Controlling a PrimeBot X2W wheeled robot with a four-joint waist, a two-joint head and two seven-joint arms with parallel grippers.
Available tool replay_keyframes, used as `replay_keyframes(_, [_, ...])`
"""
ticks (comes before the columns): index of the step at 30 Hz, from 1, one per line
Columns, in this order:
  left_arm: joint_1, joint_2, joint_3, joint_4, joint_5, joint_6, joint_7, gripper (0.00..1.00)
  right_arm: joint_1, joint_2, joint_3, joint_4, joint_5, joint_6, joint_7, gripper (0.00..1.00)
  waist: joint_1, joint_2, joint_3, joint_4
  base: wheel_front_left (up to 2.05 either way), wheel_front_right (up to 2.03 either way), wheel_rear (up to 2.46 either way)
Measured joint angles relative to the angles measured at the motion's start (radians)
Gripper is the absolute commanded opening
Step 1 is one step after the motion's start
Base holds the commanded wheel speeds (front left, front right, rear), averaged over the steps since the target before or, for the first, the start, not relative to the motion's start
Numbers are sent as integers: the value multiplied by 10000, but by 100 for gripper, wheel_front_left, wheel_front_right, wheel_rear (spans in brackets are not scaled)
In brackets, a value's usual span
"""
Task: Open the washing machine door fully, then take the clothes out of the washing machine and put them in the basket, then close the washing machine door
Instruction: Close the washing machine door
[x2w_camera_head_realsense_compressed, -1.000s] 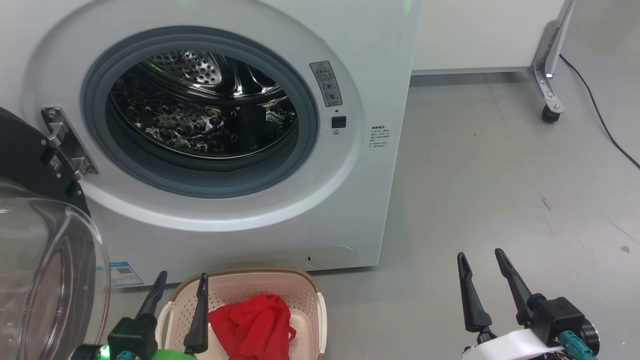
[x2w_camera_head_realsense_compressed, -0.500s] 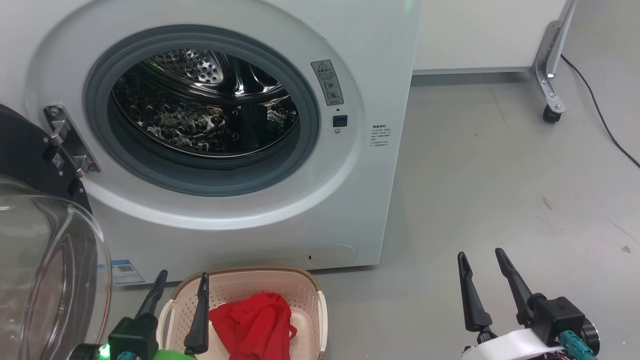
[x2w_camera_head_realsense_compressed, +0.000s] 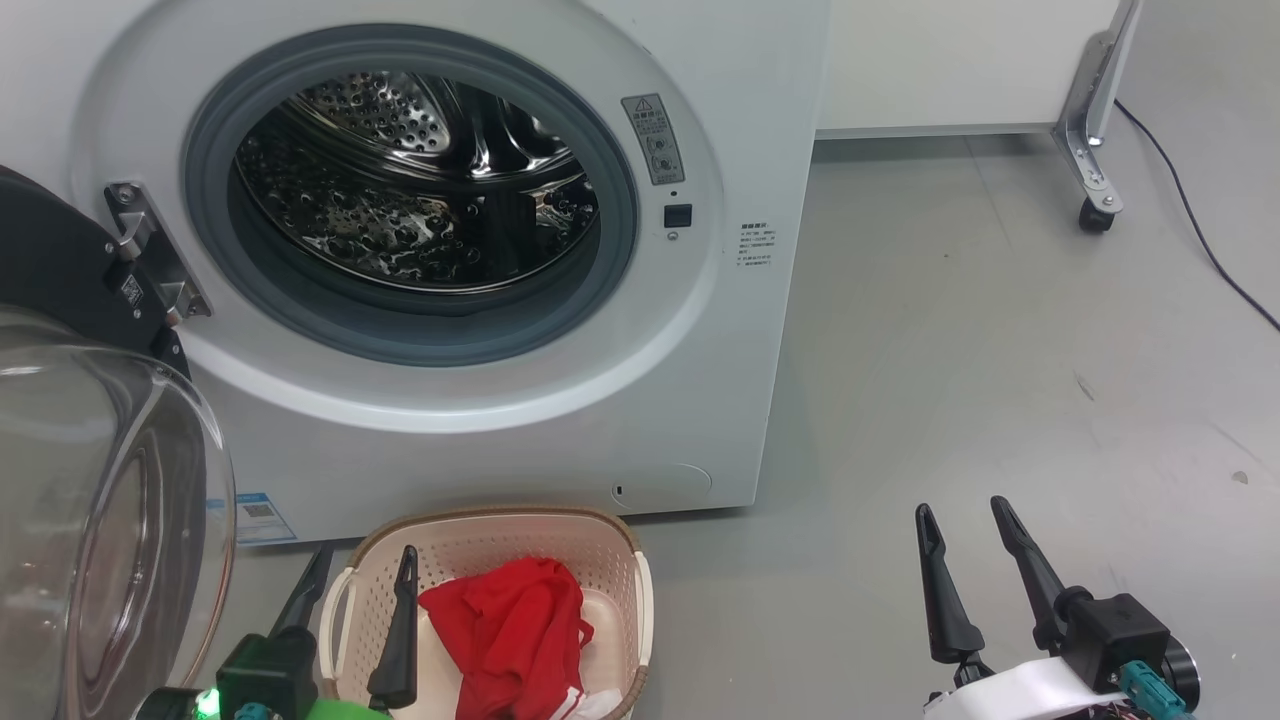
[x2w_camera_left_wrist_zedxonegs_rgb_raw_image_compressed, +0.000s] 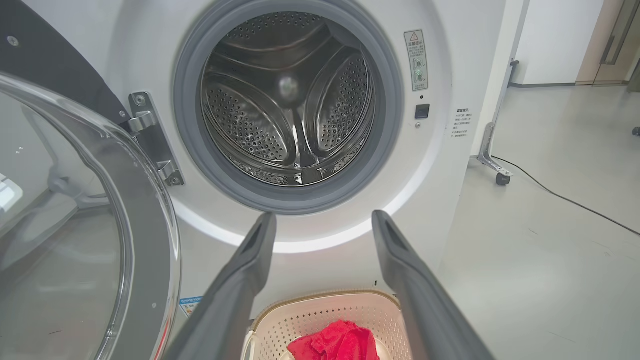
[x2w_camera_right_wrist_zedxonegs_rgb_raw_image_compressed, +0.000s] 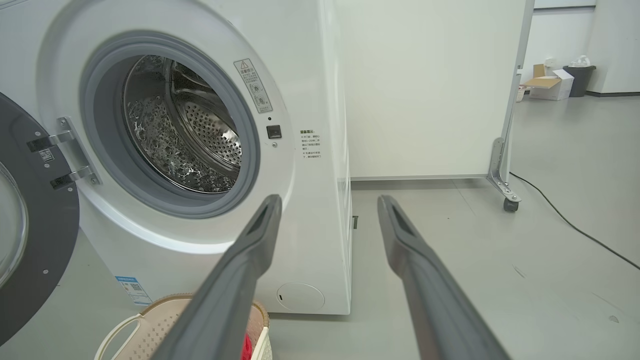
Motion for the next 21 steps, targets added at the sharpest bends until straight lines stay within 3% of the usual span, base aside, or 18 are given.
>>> replay_keyframes(21, [116, -8, 0, -370, 58, 0, 98, 100, -2, 2, -4, 4, -2, 0, 0, 100, 0, 0, 49, -19, -102, 102, 0])
